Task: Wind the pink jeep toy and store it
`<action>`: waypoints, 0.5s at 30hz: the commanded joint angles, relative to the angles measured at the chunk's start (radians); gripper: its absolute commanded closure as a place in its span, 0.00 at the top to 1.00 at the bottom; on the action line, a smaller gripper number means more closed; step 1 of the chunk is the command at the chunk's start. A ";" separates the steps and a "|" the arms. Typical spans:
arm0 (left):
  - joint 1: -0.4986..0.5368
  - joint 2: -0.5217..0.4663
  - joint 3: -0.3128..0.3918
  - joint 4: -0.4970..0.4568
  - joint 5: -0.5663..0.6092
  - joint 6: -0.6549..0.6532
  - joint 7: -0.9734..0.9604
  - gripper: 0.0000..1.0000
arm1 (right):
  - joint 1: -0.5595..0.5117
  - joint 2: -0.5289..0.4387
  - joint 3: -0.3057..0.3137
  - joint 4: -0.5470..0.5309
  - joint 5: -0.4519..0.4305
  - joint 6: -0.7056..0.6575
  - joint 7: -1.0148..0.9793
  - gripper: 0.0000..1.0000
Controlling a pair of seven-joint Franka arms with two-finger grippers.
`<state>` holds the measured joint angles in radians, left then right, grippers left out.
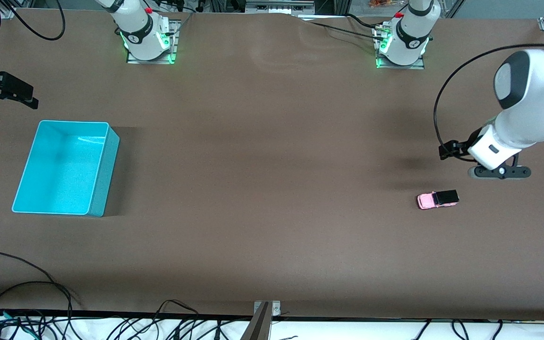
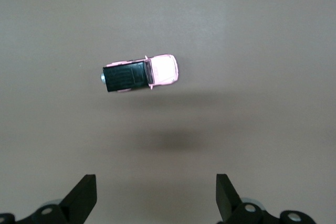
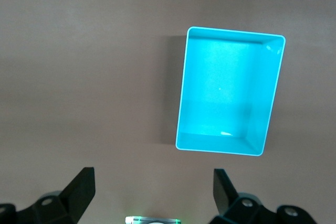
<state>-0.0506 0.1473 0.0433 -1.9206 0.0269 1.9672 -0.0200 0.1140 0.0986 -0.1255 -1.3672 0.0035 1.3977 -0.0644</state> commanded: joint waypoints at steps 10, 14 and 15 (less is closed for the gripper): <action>0.006 0.144 0.012 -0.098 0.027 0.297 0.057 1.00 | -0.005 0.007 0.000 0.007 0.019 -0.006 -0.021 1.00; 0.011 0.199 0.023 -0.098 0.027 0.361 0.181 1.00 | -0.002 0.007 0.004 0.008 0.012 -0.002 -0.021 1.00; 0.012 0.210 0.024 -0.098 0.027 0.377 0.225 1.00 | 0.000 0.007 0.004 0.008 0.010 0.001 -0.021 1.00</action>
<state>-0.0501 0.3023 0.0570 -2.0251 0.0362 2.2754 0.0579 0.1141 0.1069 -0.1252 -1.3675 0.0036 1.3989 -0.0685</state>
